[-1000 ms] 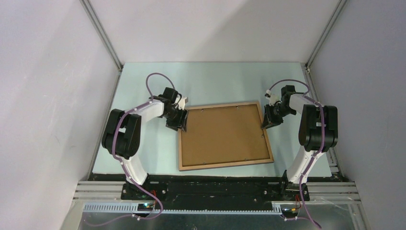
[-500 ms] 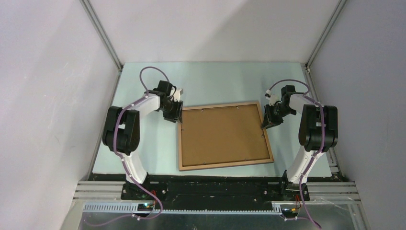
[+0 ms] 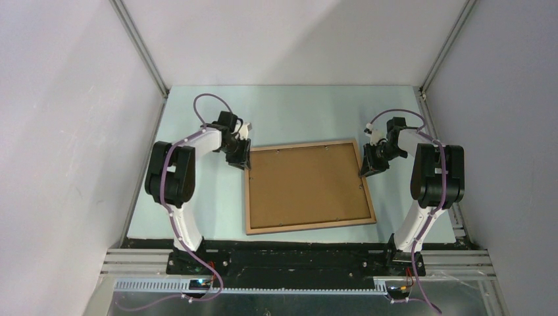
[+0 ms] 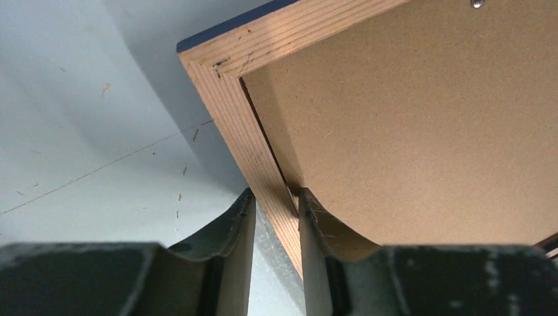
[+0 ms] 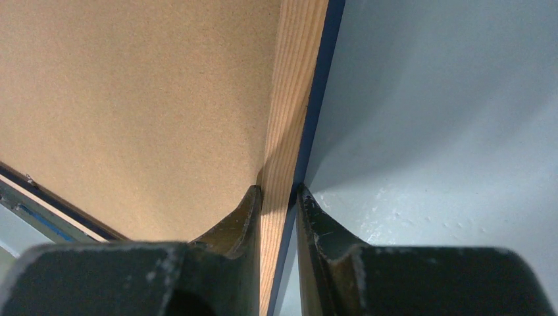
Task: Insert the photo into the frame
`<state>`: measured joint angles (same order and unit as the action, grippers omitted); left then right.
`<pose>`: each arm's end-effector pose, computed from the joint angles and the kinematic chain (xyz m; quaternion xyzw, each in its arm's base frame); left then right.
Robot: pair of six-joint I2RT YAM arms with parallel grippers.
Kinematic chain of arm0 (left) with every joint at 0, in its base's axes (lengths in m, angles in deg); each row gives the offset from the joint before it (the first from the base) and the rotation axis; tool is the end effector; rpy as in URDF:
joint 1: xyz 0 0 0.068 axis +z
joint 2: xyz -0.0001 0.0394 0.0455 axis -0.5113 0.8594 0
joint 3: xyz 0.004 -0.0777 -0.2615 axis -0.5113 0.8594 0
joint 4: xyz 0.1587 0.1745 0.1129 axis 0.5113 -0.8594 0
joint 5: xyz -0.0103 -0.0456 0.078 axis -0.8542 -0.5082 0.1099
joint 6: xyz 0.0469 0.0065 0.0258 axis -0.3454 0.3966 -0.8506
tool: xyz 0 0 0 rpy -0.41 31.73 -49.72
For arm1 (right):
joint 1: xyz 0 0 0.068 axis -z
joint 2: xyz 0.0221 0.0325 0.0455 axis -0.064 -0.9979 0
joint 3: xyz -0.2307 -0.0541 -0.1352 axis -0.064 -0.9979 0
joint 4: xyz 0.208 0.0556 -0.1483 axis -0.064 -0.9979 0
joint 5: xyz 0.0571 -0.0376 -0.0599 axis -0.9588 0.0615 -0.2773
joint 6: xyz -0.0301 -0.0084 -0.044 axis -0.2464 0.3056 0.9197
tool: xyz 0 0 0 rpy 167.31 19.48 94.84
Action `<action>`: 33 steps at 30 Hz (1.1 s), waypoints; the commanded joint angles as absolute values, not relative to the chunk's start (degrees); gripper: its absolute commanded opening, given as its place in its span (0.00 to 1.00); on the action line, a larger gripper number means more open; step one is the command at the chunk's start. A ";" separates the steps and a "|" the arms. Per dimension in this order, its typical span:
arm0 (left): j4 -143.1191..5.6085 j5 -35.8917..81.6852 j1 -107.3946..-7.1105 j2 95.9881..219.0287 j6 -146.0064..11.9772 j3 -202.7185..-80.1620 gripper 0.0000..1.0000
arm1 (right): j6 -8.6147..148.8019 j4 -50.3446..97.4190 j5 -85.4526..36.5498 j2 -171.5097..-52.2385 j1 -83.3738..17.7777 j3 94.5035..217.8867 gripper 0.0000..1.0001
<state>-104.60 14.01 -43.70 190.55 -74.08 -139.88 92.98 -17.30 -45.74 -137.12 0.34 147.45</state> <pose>0.3564 -0.0927 0.1585 0.0956 0.9717 -0.1695 0.1341 0.3384 -0.0064 0.1537 -0.1212 0.9578 0.2317 0.1193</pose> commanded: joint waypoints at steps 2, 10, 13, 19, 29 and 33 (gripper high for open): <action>-104.12 12.93 -43.75 191.51 -73.26 -141.12 0.27 | 92.46 -19.03 -51.00 -136.89 0.45 148.59 0.09; -104.16 14.80 -43.06 191.10 -74.03 -142.77 0.16 | 92.00 -18.45 -51.19 -136.80 0.46 148.62 0.09; -104.13 15.42 -42.50 191.70 -74.50 -143.99 0.11 | 91.87 -18.55 -51.72 -136.87 0.43 148.67 0.11; -104.22 16.52 -42.05 193.14 -75.34 -145.91 0.07 | 91.30 -19.29 -53.94 -137.36 0.42 148.59 0.12; -104.22 18.19 -41.75 193.63 -76.43 -148.54 0.02 | 90.97 -19.31 -54.92 -136.92 0.37 147.88 0.20; -104.19 18.60 -41.65 193.57 -76.80 -149.14 0.02 | 90.78 -19.24 -54.92 -136.25 0.37 147.25 0.24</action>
<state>-106.08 16.66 -42.33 194.00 -73.88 -146.02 91.06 -17.52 -49.21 -137.84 0.38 147.37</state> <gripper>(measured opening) 0.263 0.231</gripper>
